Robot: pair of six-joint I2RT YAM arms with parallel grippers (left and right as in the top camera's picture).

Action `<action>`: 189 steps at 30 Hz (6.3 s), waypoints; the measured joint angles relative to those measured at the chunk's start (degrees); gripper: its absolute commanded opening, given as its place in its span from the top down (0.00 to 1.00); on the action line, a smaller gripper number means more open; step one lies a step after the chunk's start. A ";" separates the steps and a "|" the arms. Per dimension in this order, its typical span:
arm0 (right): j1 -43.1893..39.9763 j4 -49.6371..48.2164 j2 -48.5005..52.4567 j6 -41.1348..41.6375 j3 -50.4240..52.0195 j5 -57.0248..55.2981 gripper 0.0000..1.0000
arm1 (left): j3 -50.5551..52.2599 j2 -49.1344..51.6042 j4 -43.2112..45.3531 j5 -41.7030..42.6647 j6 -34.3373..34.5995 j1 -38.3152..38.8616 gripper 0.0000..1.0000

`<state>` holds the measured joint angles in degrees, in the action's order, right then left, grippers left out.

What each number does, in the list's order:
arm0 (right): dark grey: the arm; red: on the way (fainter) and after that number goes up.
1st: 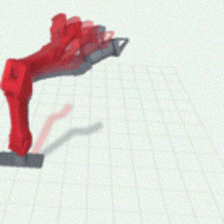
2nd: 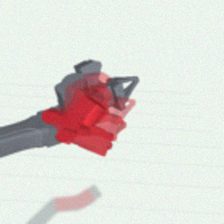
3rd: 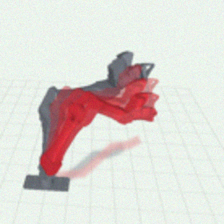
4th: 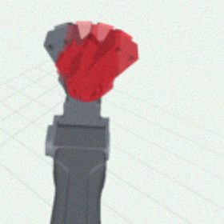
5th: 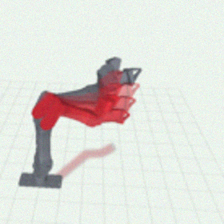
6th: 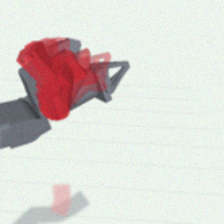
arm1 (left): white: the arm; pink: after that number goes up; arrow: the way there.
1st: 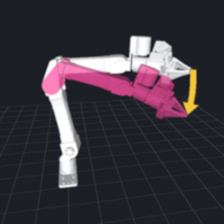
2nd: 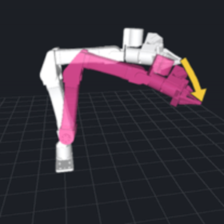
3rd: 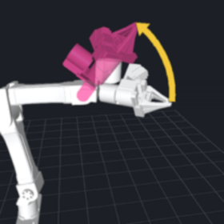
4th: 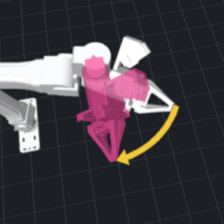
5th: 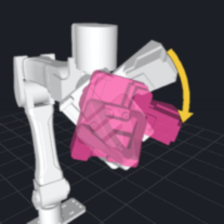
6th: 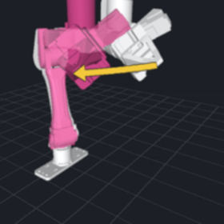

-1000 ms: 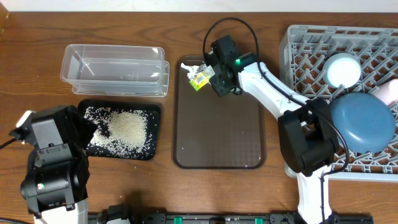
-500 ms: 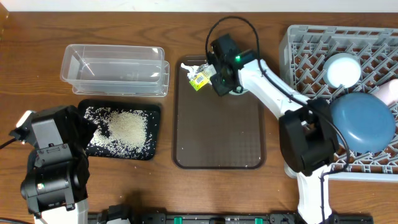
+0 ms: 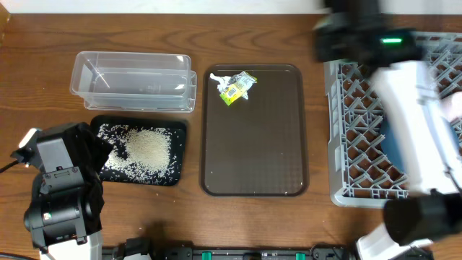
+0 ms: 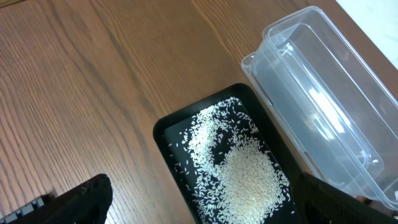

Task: Sort waste into correct bins and load items into the dishwasher rack
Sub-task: 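Lift the mint-green bowl and carry it into the rack, then lower the mint-green bowl into the rack's back corner and release, then move the right gripper from the rack to the snack wrapper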

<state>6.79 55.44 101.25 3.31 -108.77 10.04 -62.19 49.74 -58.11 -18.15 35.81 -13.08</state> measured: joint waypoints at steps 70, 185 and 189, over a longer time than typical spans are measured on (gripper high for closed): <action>-67.43 -49.53 5.18 18.08 38.14 58.69 0.98 | 0.00 0.00 -0.02 0.00 0.00 0.00 0.06; -54.69 -17.84 -9.70 17.03 36.37 -20.15 0.99 | 0.00 0.00 -0.02 0.00 0.00 0.00 0.06; -55.47 -19.80 -6.91 17.09 36.37 -20.22 0.99 | 0.00 0.00 -0.02 0.00 0.00 0.00 0.06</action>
<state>-48.69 35.64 94.35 20.40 -72.40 -10.17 -62.19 49.74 -58.13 -18.15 35.81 -13.08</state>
